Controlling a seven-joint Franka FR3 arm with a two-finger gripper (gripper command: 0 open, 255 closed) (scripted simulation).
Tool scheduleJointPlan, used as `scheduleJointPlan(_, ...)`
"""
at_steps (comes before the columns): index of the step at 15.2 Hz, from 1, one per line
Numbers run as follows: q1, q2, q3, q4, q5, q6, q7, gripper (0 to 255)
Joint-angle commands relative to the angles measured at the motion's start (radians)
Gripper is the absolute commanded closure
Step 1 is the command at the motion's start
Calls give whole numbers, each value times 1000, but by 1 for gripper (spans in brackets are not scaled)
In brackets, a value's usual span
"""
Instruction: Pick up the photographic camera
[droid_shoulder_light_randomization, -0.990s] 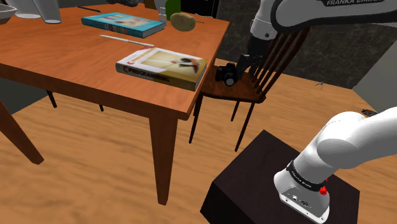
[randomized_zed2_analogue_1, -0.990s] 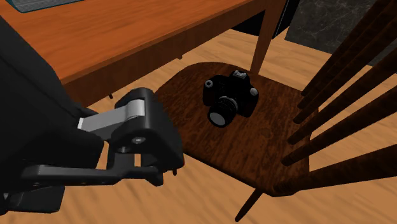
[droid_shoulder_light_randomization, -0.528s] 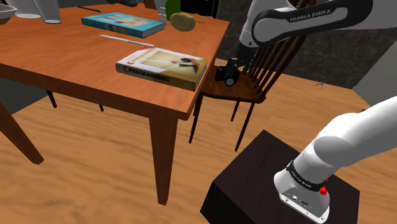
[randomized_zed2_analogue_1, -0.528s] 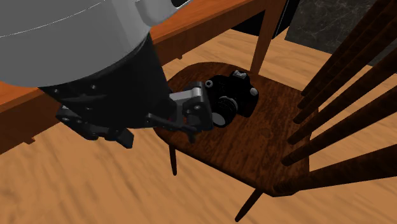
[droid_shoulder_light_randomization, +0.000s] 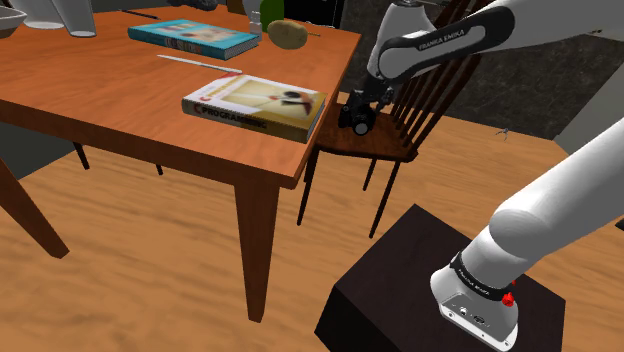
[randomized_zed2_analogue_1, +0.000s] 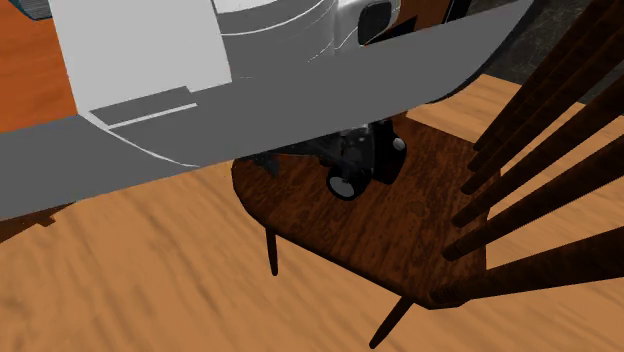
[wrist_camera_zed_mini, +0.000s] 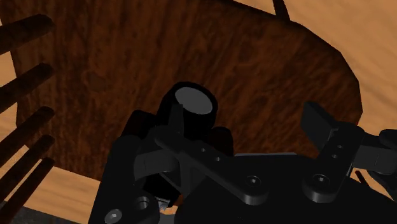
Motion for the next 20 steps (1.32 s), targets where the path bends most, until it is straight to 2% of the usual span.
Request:
scheduleJointPlan(1,-21,49,-8,22,-26,44,46,0)
scheduleJointPlan(8,-74,232,-52,153,-104,149,186,0)
scheduleJointPlan(17,-75,289,-59,116,-139,240,225,0)
scheduleJointPlan(18,-74,290,-59,117,-140,240,226,255)
scheduleJointPlan(20,-74,290,-58,118,-139,239,226,255)
